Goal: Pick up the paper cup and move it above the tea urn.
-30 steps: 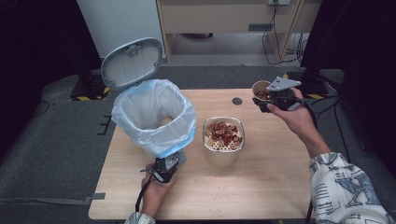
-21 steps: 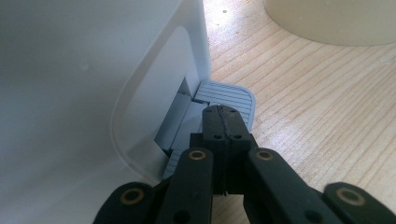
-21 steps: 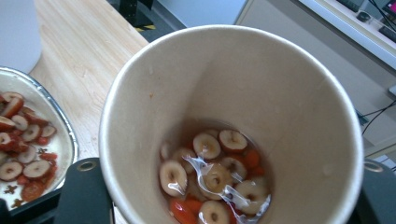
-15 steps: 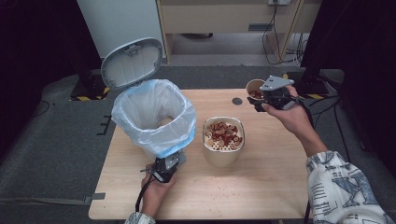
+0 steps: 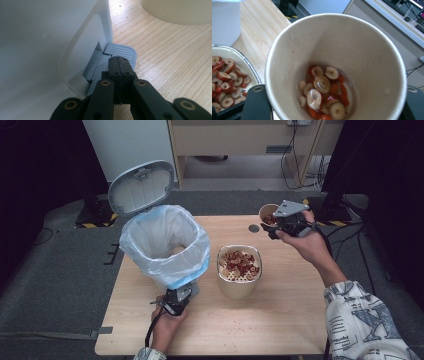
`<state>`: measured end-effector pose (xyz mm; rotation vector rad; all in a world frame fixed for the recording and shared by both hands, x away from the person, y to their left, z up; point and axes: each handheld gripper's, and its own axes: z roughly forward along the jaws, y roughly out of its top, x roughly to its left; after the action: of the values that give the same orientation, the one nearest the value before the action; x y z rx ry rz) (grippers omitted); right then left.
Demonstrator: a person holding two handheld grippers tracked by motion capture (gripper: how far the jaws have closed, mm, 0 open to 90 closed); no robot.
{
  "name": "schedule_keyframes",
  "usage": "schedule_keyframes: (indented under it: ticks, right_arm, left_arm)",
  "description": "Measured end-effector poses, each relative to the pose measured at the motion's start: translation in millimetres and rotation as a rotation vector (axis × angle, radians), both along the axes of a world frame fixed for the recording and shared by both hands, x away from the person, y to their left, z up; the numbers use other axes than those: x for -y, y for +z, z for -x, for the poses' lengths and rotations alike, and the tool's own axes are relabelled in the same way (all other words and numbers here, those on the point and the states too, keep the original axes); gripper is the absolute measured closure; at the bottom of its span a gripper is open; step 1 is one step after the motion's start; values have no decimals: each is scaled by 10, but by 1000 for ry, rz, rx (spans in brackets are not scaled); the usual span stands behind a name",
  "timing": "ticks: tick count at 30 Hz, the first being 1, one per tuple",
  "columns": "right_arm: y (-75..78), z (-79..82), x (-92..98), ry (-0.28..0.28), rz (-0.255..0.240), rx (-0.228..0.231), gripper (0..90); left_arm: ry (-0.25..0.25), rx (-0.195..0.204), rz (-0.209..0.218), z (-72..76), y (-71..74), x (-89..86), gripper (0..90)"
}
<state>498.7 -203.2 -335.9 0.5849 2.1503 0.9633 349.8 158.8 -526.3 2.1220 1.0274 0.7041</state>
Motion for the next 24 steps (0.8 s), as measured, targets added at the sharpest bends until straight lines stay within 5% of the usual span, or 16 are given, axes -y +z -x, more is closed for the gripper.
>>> schedule_keyframes:
  ticks: [24]
  right_arm:
    - [241,70,-204,53,73,77,322]
  left_arm:
    - [-23,3,-2,-15,4,-4,895]
